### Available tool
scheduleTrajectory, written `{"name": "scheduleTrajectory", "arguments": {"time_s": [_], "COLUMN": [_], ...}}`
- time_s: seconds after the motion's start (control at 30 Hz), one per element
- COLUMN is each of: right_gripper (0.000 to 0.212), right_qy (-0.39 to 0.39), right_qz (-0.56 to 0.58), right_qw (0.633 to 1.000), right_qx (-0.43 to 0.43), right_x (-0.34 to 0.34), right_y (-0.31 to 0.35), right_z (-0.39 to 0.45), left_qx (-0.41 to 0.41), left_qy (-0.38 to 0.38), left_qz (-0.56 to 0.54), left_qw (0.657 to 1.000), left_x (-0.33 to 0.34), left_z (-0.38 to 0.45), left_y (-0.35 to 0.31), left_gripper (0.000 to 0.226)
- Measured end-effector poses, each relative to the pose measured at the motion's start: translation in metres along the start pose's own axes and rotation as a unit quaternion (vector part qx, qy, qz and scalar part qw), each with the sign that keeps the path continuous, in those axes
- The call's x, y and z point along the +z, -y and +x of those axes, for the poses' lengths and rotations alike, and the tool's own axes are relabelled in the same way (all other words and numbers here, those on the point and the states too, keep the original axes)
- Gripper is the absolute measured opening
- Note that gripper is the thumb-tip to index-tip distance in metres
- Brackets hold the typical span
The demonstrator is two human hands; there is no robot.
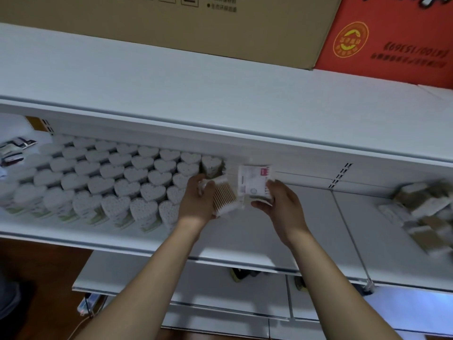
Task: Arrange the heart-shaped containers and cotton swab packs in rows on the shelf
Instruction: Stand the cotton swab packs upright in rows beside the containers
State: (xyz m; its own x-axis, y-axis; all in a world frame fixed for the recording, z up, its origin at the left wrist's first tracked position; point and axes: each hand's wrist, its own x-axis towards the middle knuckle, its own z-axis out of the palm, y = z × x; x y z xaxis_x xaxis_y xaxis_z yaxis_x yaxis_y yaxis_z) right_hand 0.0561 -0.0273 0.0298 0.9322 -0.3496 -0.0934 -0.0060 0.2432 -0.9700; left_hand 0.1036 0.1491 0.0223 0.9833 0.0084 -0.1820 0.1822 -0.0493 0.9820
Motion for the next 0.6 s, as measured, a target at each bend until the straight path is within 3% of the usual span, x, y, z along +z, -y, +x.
{"name": "scheduleTrajectory", "arguments": {"time_s": [0.1, 0.33, 0.43, 0.53, 0.6], "right_gripper": [0.02, 0.015, 0.028, 0.021, 0.022], "right_qy": [-0.002, -0.021, -0.039, -0.081, -0.056], "right_qz": [-0.001, -0.19, -0.206, -0.304, -0.372], "right_qw": [1.0, 0.976, 0.971, 0.938, 0.912], "right_qx": [-0.001, -0.103, -0.114, -0.144, -0.163], "right_x": [0.004, 0.008, 0.001, -0.012, -0.015], "right_y": [0.002, -0.009, -0.008, -0.012, -0.02], "right_z": [-0.001, 0.002, 0.009, 0.023, 0.026], "left_qx": [0.009, 0.016, 0.03, 0.042, 0.051], "left_qy": [0.006, 0.025, -0.005, -0.045, -0.056], "left_qz": [0.012, 0.036, 0.058, 0.047, 0.051], "left_qw": [1.0, 0.999, 0.998, 0.997, 0.996], "left_x": [0.001, 0.006, -0.004, -0.021, -0.029], "left_z": [-0.001, -0.003, 0.003, 0.014, 0.018], "left_y": [-0.001, 0.003, 0.002, -0.004, -0.008], "left_gripper": [0.039, 0.042, 0.038, 0.036, 0.038]}}
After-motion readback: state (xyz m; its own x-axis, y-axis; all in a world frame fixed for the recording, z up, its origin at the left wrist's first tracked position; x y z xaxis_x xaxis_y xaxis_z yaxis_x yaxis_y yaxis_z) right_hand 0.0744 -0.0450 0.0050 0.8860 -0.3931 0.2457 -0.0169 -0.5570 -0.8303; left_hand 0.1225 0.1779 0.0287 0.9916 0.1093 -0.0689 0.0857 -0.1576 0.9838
